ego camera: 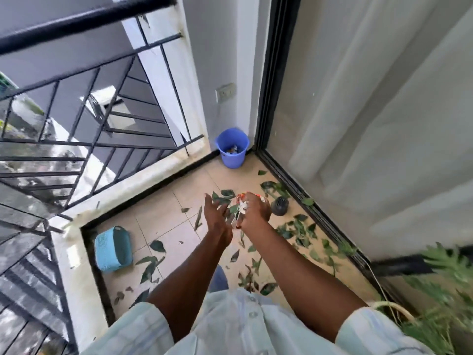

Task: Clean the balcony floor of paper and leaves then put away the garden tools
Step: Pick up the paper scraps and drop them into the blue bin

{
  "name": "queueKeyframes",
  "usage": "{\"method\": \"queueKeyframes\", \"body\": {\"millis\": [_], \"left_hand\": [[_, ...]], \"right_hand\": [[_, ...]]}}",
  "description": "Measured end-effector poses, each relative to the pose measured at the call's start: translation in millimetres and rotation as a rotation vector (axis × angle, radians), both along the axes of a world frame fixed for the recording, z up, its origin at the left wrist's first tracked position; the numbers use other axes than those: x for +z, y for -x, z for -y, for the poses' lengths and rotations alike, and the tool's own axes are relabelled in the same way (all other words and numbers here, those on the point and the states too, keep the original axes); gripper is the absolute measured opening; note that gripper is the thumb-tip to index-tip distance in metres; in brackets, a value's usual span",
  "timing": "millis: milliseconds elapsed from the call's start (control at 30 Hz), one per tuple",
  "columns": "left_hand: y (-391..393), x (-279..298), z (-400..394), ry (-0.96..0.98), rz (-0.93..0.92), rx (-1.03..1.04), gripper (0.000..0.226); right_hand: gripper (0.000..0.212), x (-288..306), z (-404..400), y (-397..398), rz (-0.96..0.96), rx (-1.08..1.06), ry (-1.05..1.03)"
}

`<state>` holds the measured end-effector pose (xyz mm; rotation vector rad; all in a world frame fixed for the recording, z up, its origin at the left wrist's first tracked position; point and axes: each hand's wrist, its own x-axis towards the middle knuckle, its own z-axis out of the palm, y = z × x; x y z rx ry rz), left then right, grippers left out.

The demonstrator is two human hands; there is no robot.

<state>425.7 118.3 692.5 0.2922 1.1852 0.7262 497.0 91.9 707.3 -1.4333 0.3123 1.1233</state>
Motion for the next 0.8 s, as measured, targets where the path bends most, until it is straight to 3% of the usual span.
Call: {"method": "queueKeyframes", "body": {"millis": [33,167,267,367,433,500,800], "left_hand": [[-3,-7,-17,-0.002,-0.02,-0.001,0.054],[-22,-33,-78,0.062,-0.095,-0.061,0.049],[-46,-52,-135,0.085,-0.152,-0.174,0.042],[-66,-65,-202,0.081,-0.228,-0.265,0.031],[-78,-63,-251,0.069,-0.283,-0.35,0.023],[-87,-64,-295,0.051,-0.324,-0.43,0.017],[-146,-109,-467,-0.18,-0.683,-0.803,0.023]], "right_hand": [[0.003,-3,-16,-10,0.006,-0.028,0.028],[0.018,-17,-79,-42,0.087,-0.218,0.167],[0.009,-27,-137,-68,0.1,-0.201,0.188],[0.022,-38,-199,-103,0.115,-0.144,0.233],[0.018,-42,-241,-121,0.125,-0.113,0.304],[0.005,-48,-277,-137,0.109,-0.2,0.328],[0.018,-85,-417,-223,0.204,-0.239,0.398]]}}
